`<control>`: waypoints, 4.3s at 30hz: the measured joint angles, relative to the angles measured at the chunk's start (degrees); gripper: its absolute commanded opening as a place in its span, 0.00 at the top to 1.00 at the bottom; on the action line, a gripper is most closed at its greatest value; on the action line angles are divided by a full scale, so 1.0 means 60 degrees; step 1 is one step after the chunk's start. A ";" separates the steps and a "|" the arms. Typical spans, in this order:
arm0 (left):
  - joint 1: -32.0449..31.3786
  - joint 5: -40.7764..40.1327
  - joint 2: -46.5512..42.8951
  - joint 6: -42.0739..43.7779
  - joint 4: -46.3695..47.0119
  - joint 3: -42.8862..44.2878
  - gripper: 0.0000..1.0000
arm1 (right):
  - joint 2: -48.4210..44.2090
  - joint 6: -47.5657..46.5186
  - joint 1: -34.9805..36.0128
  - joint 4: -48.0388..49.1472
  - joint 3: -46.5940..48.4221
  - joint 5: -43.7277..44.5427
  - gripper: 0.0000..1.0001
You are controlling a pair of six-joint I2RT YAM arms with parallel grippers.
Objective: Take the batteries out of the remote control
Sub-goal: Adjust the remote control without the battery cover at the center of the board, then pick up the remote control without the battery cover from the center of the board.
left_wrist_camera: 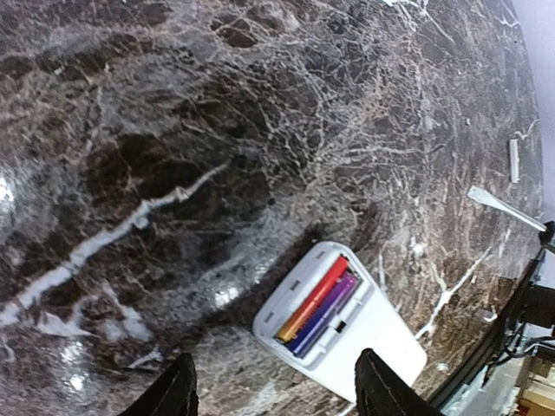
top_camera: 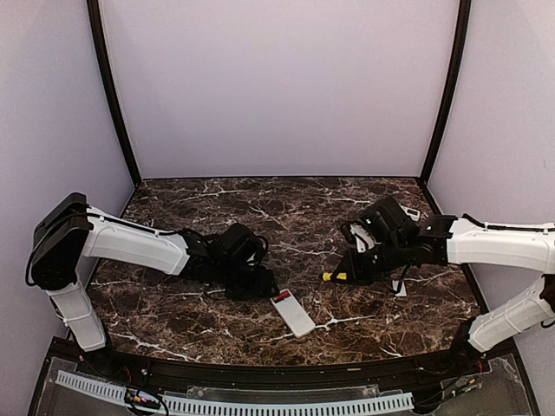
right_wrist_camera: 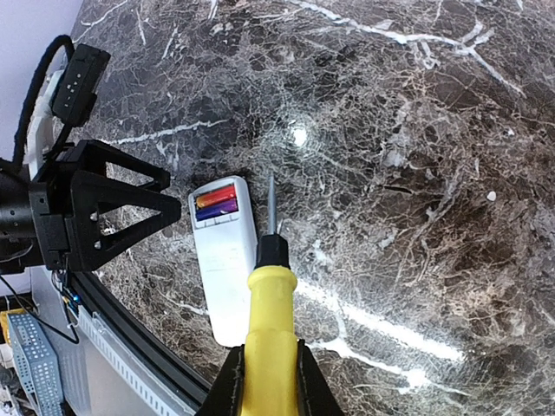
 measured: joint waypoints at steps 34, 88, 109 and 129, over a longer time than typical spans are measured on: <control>0.0000 0.1807 0.1515 -0.0561 0.1432 0.0958 0.37 | -0.0871 0.0302 0.0000 0.0000 -0.0459 0.0597 1.00; -0.2222 -0.1683 0.2186 0.3038 -0.3104 0.3136 0.21 | -0.1246 0.0940 0.0000 0.0084 -0.0645 0.1231 1.00; -0.2448 -0.2331 0.2470 0.3060 -0.3337 0.3439 0.58 | -0.1268 0.1016 0.0000 0.0084 -0.0692 0.1417 1.00; -0.1494 -0.5366 -0.1490 0.8870 -0.2481 0.1770 0.60 | -0.3818 0.1064 0.0051 -0.0572 -0.0153 0.0120 1.00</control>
